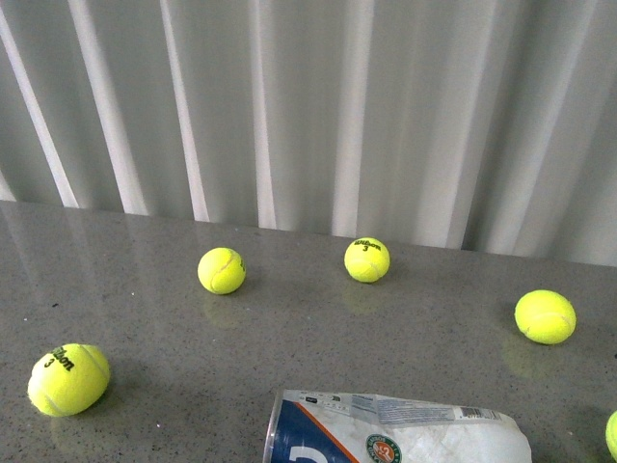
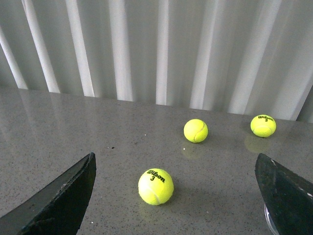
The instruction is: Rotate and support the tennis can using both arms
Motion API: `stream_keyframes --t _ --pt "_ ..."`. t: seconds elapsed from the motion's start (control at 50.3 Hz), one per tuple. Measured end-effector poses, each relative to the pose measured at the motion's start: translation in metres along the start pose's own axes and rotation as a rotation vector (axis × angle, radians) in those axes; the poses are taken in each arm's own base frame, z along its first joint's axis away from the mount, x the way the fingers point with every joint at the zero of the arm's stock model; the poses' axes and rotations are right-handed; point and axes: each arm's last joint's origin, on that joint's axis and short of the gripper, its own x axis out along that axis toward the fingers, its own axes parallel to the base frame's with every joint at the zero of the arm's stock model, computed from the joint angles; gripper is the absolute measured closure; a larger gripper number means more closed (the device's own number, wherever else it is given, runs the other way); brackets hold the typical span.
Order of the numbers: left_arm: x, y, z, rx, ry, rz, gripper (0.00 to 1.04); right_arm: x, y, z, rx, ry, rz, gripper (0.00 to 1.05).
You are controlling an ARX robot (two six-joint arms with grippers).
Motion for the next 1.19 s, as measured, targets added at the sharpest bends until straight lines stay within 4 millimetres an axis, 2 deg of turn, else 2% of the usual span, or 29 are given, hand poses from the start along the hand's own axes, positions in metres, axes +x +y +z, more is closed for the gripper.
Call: stream_keyframes --t 0.199,0.298,0.358,0.378,0.477,0.537,0.577,0.616,0.656,0.696,0.756,0.875,1.113,1.193 --pt "0.000 0.000 0.000 0.000 0.001 -0.001 0.07 0.000 0.000 0.000 0.000 -0.001 0.000 0.64" --pt "0.003 0.000 0.003 -0.078 0.199 -0.148 0.07 0.000 0.000 0.000 0.000 -0.001 0.000 0.48" --pt "0.018 -0.001 0.027 -0.147 0.247 -0.235 0.07 0.000 0.000 0.000 0.000 -0.001 0.002 0.33" --pt "0.024 -0.001 0.041 -0.141 0.209 -0.245 0.07 0.000 0.000 0.000 0.000 -0.001 0.000 0.32" --pt "0.056 -0.008 0.082 -0.117 0.139 -0.308 0.07 0.000 0.000 0.000 0.000 -0.001 0.000 0.14" --pt "0.078 -0.014 0.096 -0.125 0.140 -0.358 0.07 0.000 0.000 0.000 0.000 -0.001 0.000 0.06" --pt "0.103 -0.021 0.099 -0.140 0.201 -0.404 0.07 0.000 0.000 0.000 0.001 -0.001 0.001 0.06" --pt "0.128 -0.030 0.093 -0.184 0.295 -0.474 0.07 0.000 0.000 0.000 0.001 -0.001 0.001 0.08" --pt "0.152 -0.039 0.077 -0.229 0.411 -0.515 0.07 0.000 0.000 0.000 0.001 -0.001 0.001 0.07" --pt "0.163 -0.044 0.064 -0.261 0.484 -0.541 0.07 0.000 0.000 0.000 0.001 -0.001 0.001 0.07" --pt "0.180 -0.061 0.029 -0.316 0.642 -0.610 0.07 0.000 0.000 0.000 0.001 -0.001 0.000 0.07" --pt "0.187 -0.086 -0.009 -0.358 0.777 -0.700 0.07 0.000 0.000 0.000 0.001 -0.001 0.001 0.07" --pt "0.184 -0.106 -0.058 -0.427 0.847 -0.769 0.07 0.000 0.000 0.000 0.001 -0.001 0.000 0.07" --pt "0.184 -0.113 -0.068 -0.431 0.842 -0.782 0.07 0.000 0.000 0.000 0.001 -0.001 0.001 0.07"
